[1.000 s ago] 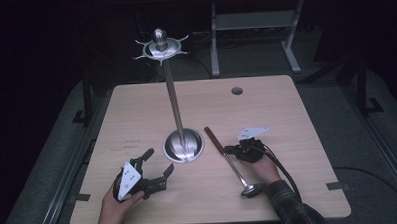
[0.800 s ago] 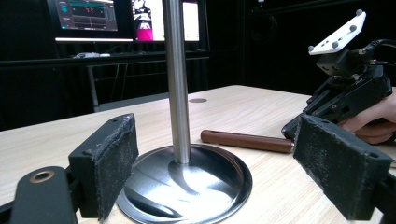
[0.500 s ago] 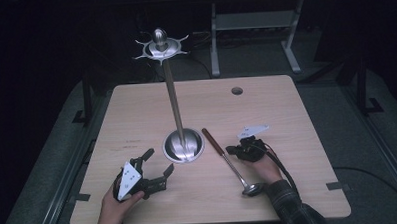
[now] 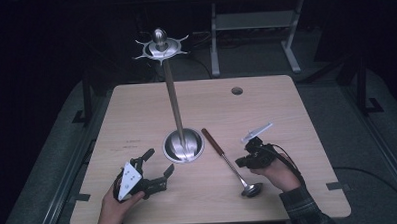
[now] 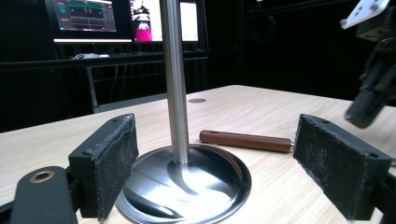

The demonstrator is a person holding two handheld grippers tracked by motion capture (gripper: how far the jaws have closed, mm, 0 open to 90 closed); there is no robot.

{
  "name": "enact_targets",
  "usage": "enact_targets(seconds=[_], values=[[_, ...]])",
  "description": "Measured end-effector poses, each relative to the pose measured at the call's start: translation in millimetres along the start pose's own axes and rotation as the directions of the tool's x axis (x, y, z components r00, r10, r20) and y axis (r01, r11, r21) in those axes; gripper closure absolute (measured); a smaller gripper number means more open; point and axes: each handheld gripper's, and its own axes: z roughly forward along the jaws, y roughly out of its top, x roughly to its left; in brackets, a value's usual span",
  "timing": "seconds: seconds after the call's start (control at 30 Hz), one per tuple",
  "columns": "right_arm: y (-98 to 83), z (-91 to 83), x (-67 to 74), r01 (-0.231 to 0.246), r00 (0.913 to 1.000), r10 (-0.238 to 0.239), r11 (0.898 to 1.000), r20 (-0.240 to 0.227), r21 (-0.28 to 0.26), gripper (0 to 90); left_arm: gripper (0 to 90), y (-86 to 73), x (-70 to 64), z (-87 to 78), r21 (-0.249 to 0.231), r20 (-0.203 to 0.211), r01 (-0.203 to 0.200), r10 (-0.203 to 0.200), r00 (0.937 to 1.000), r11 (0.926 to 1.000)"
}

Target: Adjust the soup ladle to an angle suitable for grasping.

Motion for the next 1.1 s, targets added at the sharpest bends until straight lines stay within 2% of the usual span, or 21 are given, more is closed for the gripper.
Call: enact_targets(seconds=[0.2, 0.37, 0.67, 1.1], values=[[1.5, -0.1, 15.7, 0.036, 0.9993, -0.035, 0.994, -0.007, 0.108, 89.8, 13.3, 0.0, 0.0, -0.1, -0.001, 0.0, -0.006, 0.006, 1.0, 1.0], [1.3, 12.7, 24.7, 0.049, 0.9987, -0.046, 0.982, -0.023, 0.181, 89.8, 13.3, -0.1, 0.1, -0.1, -0.001, 0.0, -0.006, 0.006, 1.0, 1.0], [-1.7, 24.5, 21.7, 0.036, 0.9993, -0.038, 0.972, 0.005, 0.23, 89.8, 13.3, 0.0, -0.1, -0.2, -0.001, 0.0, -0.008, 0.008, 1.0, 1.0], [-4.2, 20.5, 13.7, 0.02, 0.9998, -0.02, 0.972, 0.0, 0.236, 89.8, 13.3, 0.0, -0.4, -0.1, -0.002, 0.001, -0.008, 0.008, 1.0, 1.0]])
